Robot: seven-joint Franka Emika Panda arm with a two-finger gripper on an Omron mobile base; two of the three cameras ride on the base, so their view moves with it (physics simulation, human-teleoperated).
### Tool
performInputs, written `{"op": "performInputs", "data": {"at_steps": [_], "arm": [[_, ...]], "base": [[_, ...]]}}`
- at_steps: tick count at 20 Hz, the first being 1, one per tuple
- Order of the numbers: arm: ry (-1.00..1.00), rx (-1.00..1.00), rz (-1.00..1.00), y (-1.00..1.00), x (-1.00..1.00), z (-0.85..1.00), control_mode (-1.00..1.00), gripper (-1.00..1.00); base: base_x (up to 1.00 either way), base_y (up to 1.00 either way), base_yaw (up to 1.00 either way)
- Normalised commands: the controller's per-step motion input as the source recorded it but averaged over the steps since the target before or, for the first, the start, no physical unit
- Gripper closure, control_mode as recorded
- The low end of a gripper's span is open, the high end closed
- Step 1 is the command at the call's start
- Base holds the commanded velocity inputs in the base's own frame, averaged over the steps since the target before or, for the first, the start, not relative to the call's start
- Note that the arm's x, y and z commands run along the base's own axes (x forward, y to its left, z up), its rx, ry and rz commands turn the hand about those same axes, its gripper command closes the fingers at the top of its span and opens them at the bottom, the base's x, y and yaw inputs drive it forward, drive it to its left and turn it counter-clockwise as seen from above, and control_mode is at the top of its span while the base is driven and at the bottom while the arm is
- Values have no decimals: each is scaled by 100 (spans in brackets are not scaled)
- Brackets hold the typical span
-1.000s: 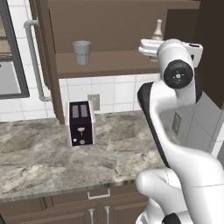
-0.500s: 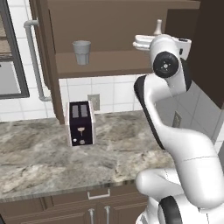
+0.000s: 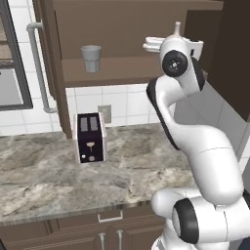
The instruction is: There is a bowl on the dining counter. Grab a lemon wedge from the fridge and place it in the bowl. Then get the liquor bottle and glass cup from the cabinet and place them next to the bowl.
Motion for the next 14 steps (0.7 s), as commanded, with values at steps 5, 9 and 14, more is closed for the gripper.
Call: {"op": "performInputs", "data": {"at_steps": [5, 9, 14], "arm": [[10, 0, 0, -21, 55, 0, -100, -100], [10, 5, 0, -46, 26, 4, -100, -100], [4, 7, 0, -42, 18, 16, -100, -100]], "base": [[0, 0, 0], [0, 0, 0], [0, 0, 0]]}}
